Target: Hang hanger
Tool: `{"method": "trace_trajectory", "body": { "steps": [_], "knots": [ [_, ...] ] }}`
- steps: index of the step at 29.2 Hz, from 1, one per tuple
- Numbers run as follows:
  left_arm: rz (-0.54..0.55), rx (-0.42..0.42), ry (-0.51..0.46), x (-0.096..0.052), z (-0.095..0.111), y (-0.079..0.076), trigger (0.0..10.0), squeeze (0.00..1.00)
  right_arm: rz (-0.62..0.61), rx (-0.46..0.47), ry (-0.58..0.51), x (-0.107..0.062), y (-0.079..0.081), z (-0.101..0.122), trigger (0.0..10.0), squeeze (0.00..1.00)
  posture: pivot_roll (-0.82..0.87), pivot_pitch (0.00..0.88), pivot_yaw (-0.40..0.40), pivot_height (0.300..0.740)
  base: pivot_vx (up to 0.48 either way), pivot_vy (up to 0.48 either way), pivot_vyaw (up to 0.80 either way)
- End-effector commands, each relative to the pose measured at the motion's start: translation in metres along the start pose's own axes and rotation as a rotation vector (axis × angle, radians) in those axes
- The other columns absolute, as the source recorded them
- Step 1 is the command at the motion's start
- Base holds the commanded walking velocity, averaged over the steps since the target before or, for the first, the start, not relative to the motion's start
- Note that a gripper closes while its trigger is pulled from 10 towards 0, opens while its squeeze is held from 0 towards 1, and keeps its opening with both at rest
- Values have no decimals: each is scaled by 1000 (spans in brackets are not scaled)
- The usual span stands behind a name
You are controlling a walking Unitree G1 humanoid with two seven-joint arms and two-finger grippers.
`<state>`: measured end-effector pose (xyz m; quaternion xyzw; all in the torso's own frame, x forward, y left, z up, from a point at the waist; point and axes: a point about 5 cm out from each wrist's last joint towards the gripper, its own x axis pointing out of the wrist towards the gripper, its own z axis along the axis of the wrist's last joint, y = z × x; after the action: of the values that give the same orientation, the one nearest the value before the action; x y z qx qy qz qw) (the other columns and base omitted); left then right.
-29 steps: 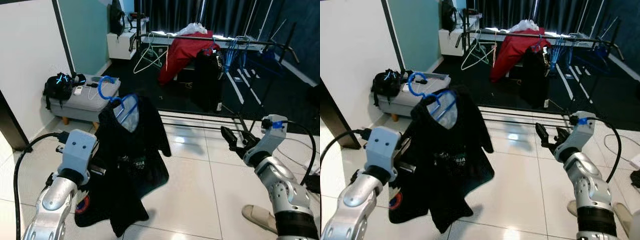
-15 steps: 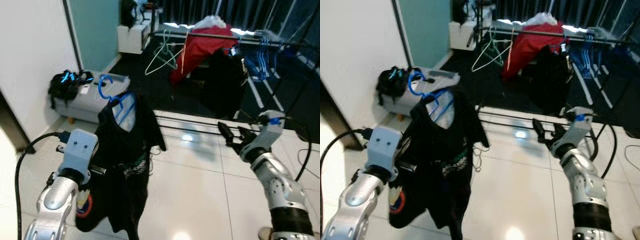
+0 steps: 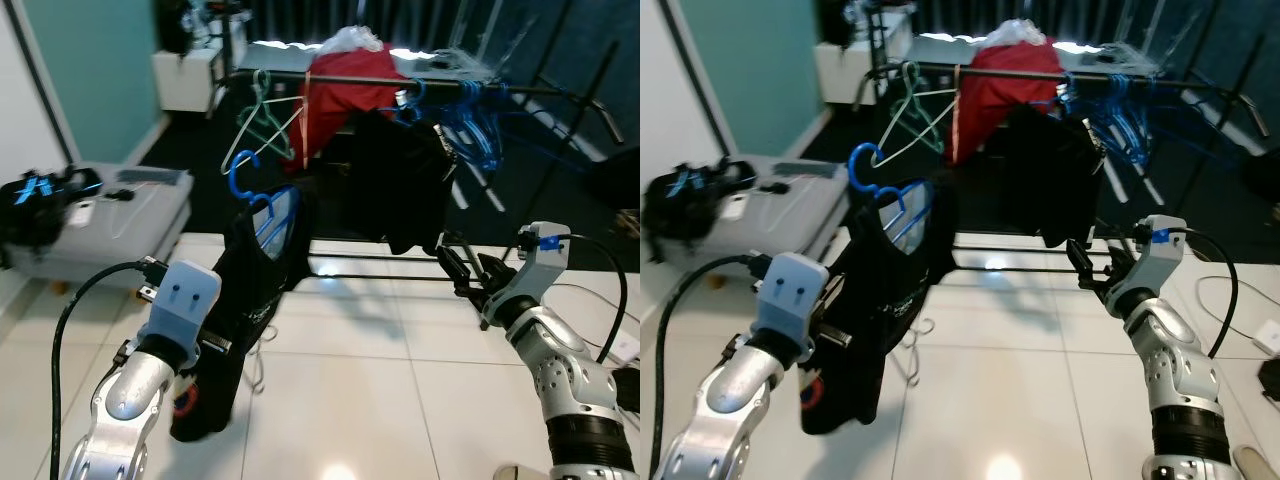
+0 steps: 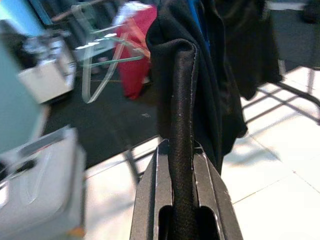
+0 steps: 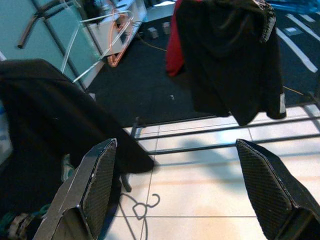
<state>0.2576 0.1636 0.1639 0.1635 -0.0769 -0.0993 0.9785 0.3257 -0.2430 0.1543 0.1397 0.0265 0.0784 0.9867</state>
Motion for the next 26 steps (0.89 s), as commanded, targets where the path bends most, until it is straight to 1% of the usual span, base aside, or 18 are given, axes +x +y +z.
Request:
{"method": "trace_trajectory", "body": {
  "steps": [1,3,7,9,11,16,18,21,26],
  "knots": [
    [-25,-22,-59,3,16,-10,10000,0,-14,-9,8,-2,-4,-1,10000,0,-39,5,-40,740,480,0,-800],
    [-25,-22,-59,3,16,-10,10000,0,-14,-9,8,-2,-4,-1,10000,0,-39,5,-40,740,480,0,-800],
    [-34,-33,-62,4,18,-15,10000,0,-14,-8,6,-2,-4,0,10000,0,-39,5,-39,740,480,0,-800],
    [-29,-47,-45,7,19,-22,10000,0,-23,10,-24,-3,-5,3,10000,0,-39,6,-37,740,480,0,0],
    [-29,-47,-45,7,19,-22,10000,0,-23,10,-24,-3,-5,3,10000,0,-39,6,-37,740,480,0,0],
    [-19,-80,-21,10,19,-29,10000,0,-19,25,-36,-3,-5,4,10000,0,-42,8,-33,740,480,0,0],
    [-19,-80,-21,10,19,-29,10000,0,-19,25,-36,-3,-5,4,10000,0,-42,8,-33,740,480,0,0],
    [-18,-86,-7,11,19,-34,10000,0,-17,29,-39,-3,-4,4,10000,0,-42,8,-33,740,480,0,0],
    [1,-91,9,13,20,-36,10000,0,-17,31,-42,-4,-4,4,10000,0,-42,9,-32,740,480,0,0]
  ]
}}
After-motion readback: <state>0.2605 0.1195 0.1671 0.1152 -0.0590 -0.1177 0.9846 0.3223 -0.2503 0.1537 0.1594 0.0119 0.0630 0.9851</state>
